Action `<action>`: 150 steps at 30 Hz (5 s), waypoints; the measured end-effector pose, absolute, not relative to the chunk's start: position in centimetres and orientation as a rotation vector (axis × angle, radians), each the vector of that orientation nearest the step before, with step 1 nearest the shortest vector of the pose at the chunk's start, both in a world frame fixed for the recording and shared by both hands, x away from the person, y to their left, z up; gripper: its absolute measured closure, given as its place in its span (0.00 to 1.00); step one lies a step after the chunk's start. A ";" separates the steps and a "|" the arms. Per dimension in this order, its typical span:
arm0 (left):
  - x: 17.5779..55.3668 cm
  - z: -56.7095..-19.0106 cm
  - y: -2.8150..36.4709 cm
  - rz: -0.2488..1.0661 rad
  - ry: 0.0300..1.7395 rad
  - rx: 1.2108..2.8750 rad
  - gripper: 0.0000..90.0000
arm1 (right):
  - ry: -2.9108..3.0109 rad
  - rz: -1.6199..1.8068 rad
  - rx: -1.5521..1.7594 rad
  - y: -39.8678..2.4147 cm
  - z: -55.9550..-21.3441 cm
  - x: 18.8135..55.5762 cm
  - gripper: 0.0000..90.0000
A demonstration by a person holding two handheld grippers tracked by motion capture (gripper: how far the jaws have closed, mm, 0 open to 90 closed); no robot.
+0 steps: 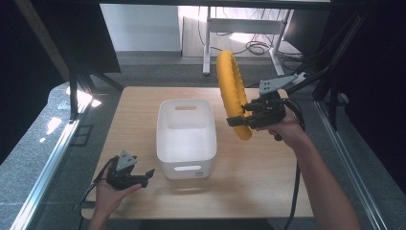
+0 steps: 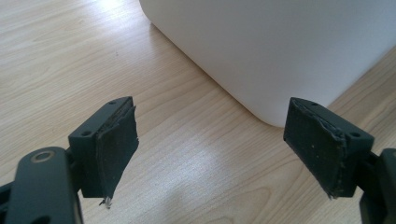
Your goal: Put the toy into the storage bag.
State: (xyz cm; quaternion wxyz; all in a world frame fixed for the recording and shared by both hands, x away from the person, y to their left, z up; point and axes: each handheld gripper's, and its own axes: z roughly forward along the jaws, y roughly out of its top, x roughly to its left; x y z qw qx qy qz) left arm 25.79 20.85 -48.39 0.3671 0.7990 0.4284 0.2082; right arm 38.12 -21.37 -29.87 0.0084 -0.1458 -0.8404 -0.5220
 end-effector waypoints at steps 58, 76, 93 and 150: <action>25.7 -48.3 21.0 0.536 1.100 2.053 0.19 | -2.578 -1.671 -0.230 -15.2 -26.6 37.2 0.57; 25.7 -48.3 21.0 0.537 1.099 2.054 0.19 | -2.555 -1.666 -0.171 -13.3 -26.3 37.1 0.57; 25.7 -48.3 21.0 0.537 1.099 2.056 0.19 | -2.533 -1.659 -0.131 -11.9 -26.6 37.1 0.57; 25.5 -48.6 20.7 0.545 1.104 2.079 0.19 | -2.467 -1.544 -0.024 -9.7 -29.7 37.0 0.57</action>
